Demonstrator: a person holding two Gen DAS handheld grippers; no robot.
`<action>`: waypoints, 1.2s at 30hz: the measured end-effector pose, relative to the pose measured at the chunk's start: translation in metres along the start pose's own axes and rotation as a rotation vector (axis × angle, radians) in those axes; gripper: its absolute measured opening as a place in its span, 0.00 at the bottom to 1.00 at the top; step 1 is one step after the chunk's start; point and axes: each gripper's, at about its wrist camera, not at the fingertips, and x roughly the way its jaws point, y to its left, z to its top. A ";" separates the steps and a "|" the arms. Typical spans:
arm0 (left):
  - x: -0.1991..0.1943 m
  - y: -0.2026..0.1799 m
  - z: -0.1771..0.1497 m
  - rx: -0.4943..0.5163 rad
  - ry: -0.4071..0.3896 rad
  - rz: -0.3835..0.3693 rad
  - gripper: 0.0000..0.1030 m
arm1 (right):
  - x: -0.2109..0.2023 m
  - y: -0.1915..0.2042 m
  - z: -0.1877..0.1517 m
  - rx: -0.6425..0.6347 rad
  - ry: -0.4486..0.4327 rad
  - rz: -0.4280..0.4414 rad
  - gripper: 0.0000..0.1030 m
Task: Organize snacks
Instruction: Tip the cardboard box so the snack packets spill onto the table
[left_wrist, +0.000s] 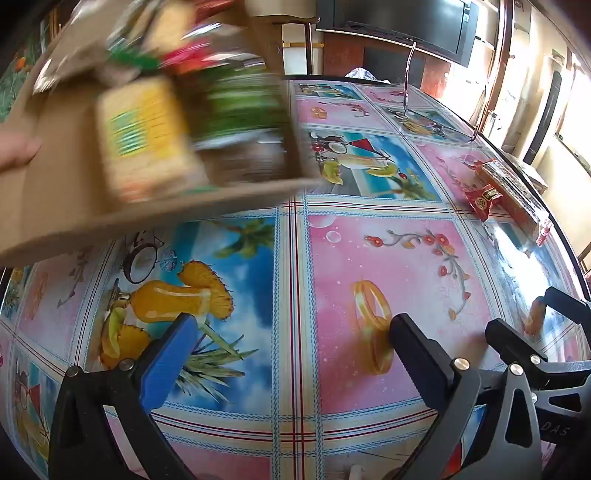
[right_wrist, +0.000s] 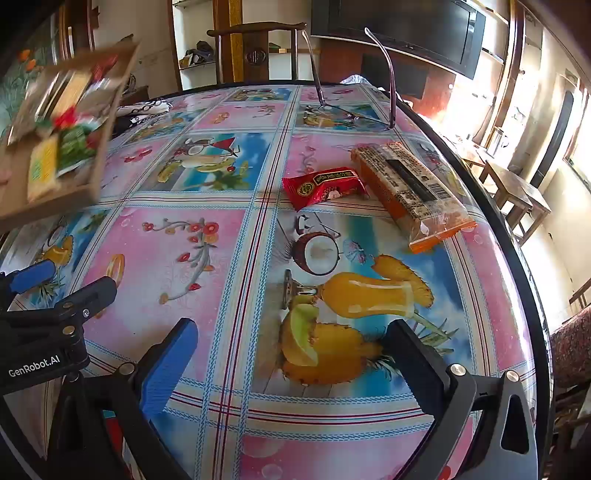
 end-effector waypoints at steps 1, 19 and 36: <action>0.000 0.000 0.000 -0.001 0.002 -0.002 1.00 | 0.000 0.000 0.000 -0.002 0.000 -0.002 0.99; -0.003 0.000 0.003 -0.001 0.002 -0.003 1.00 | 0.002 0.002 0.000 -0.002 0.003 -0.003 0.99; -0.002 -0.002 0.002 0.000 0.004 -0.004 1.00 | 0.001 0.001 0.000 -0.002 0.003 -0.004 0.99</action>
